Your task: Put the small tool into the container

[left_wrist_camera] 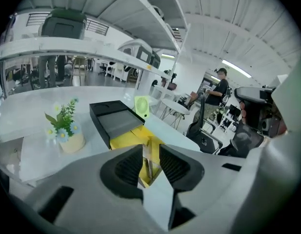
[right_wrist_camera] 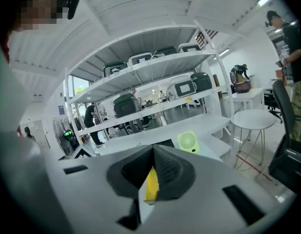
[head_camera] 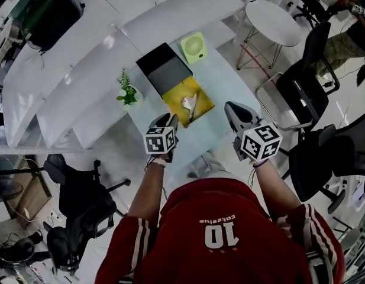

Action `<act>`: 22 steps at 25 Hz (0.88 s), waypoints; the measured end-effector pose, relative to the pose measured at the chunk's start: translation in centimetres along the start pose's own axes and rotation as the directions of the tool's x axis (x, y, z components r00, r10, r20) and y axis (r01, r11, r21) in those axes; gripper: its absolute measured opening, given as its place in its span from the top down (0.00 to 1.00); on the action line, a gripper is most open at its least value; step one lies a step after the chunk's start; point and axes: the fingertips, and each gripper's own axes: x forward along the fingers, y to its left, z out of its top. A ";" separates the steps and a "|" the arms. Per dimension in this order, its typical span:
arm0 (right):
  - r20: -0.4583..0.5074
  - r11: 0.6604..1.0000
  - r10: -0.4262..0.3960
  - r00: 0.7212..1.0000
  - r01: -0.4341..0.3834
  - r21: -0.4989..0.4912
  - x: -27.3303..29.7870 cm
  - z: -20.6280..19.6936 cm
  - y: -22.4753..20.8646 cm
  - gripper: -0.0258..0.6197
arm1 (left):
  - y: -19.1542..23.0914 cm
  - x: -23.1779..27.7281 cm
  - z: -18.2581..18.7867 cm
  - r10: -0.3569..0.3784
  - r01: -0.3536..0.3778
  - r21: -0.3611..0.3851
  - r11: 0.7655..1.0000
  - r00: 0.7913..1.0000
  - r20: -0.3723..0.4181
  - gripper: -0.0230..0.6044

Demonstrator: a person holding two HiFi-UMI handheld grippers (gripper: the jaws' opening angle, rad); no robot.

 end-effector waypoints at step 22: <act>0.096 0.996 0.032 0.995 -0.024 -0.089 -10.4 2.6 11.1 0.95 | -7.1 -22.5 6.0 -0.068 0.021 0.133 0.991 0.932 0.356 0.79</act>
